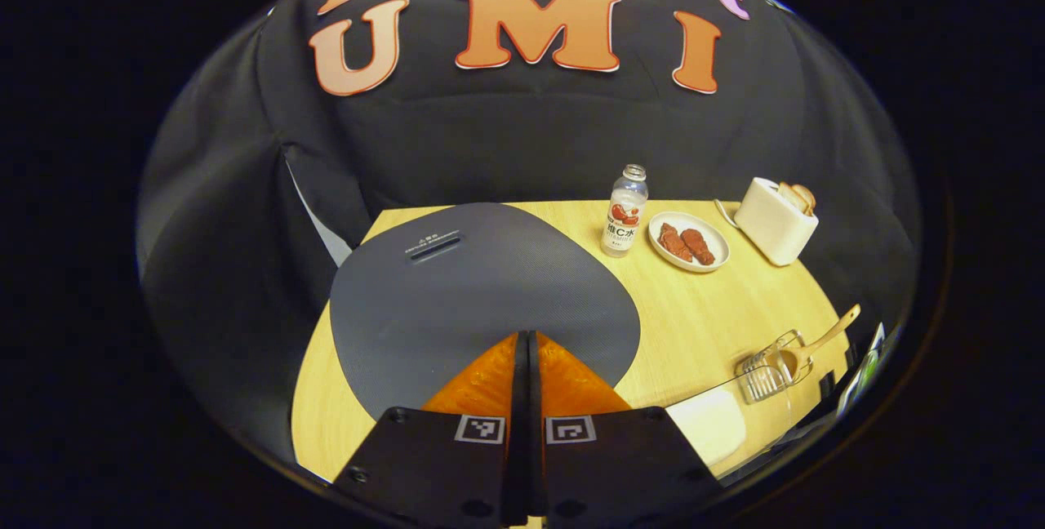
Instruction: Close the left gripper, press the button to open the rice cooker; take a wooden spoon from the chopstick holder with the right hand, scoop a spoonful of rice and pour it into the rice cooker, then put the wooden spoon back into the chopstick holder.
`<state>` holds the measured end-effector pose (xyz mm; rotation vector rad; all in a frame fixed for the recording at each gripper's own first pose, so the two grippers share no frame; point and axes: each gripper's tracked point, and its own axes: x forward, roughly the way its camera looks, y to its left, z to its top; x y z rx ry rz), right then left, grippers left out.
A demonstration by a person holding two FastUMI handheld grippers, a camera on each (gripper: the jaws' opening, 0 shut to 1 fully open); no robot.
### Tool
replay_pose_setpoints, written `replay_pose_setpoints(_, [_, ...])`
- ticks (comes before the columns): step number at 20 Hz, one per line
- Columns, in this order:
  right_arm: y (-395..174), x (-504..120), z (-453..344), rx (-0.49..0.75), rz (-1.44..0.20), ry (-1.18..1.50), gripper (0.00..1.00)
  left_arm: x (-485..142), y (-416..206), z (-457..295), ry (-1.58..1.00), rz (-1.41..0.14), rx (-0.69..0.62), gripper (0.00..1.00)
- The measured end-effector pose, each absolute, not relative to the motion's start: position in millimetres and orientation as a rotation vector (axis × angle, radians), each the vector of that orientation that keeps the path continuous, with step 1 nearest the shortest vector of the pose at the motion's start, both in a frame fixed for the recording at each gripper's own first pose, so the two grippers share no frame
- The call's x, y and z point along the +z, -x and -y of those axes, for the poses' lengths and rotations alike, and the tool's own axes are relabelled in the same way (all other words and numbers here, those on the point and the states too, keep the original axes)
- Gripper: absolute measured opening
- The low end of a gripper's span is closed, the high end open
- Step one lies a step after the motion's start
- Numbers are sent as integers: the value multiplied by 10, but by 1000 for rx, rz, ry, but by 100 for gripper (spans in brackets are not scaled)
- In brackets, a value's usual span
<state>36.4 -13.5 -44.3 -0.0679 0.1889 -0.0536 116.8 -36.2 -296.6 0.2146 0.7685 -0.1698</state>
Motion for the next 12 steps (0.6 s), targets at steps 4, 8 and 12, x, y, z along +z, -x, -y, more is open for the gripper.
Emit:
replay_pose_setpoints(4, [-320,-460,152,-52,-192,63,93,-2970,-1165,392,-324,-730,-117,5])
replay_pose_setpoints(8, [-227,-403,161,-50,-172,65,93,-2943,-1167,370,-67,-776,-143,5])
replay_pose_setpoints(12, [-163,-353,236,-52,-170,55,93,-2762,-1233,273,77,-742,-118,4])
